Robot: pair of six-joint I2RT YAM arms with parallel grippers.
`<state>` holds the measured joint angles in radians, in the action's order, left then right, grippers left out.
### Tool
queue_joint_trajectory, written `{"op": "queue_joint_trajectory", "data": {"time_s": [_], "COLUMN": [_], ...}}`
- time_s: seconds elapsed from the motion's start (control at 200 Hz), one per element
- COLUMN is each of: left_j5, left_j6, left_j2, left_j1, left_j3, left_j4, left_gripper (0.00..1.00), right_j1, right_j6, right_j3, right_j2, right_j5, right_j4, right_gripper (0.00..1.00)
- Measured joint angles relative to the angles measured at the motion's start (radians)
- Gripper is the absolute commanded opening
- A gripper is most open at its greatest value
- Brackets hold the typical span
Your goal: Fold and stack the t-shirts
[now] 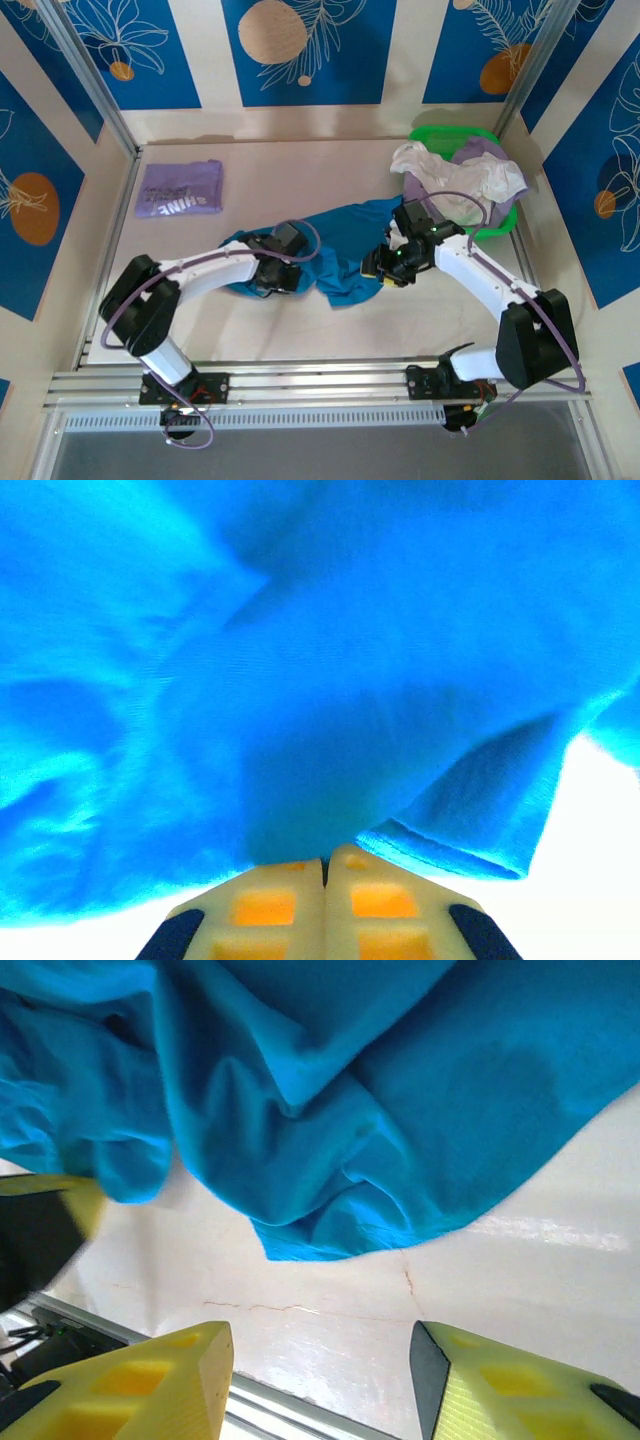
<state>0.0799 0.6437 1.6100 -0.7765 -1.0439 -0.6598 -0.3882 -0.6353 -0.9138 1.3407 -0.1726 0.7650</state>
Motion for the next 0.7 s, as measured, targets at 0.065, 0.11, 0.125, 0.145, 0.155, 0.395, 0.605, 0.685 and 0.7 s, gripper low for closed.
{"op": "queue_joint_trajectory", "data": {"time_s": [0.065, 0.11, 0.125, 0.145, 0.155, 0.395, 0.605, 0.685, 0.7], "left_j5": [0.06, 0.105, 0.127, 0.143, 0.153, 0.29, 0.286, 0.245, 0.233], "left_j6": [-0.015, -0.026, -0.03, -0.036, -0.038, -0.121, -0.21, -0.23, -0.235], "left_j2": [-0.062, -0.117, -0.145, -0.169, -0.184, -0.529, -0.644, -0.628, -0.622], "left_j1": [0.003, 0.01, 0.014, 0.017, 0.019, 0.313, 0.599, 0.655, 0.663], "left_j3": [-0.036, -0.064, -0.078, -0.089, -0.095, -0.198, -0.22, -0.232, -0.232], "left_j4": [-0.045, -0.076, -0.09, -0.1, -0.105, -0.194, -0.258, -0.265, -0.266], "left_gripper": [0.0, 0.0, 0.0, 0.0, 0.0, 0.0, 0.0, 0.0, 0.0], "right_j1": [-0.016, -0.03, -0.035, -0.039, -0.043, -0.089, -0.109, -0.132, -0.138], "right_j6": [-0.003, -0.003, -0.003, -0.003, -0.003, -0.004, -0.006, -0.006, -0.006], "right_j3": [0.019, 0.027, 0.028, 0.028, 0.029, 0.028, 0.002, -0.011, -0.014], "right_j2": [0.0, 0.0, 0.002, 0.003, 0.004, 0.043, 0.071, 0.089, 0.094], "right_j5": [0.011, 0.019, 0.024, 0.027, 0.031, 0.071, 0.092, 0.096, 0.098], "right_j4": [-0.003, -0.006, -0.006, -0.006, -0.006, -0.022, -0.022, -0.027, -0.027], "right_gripper": [0.52, 0.52, 0.52, 0.52, 0.52, 0.52, 0.52, 0.52, 0.52]}}
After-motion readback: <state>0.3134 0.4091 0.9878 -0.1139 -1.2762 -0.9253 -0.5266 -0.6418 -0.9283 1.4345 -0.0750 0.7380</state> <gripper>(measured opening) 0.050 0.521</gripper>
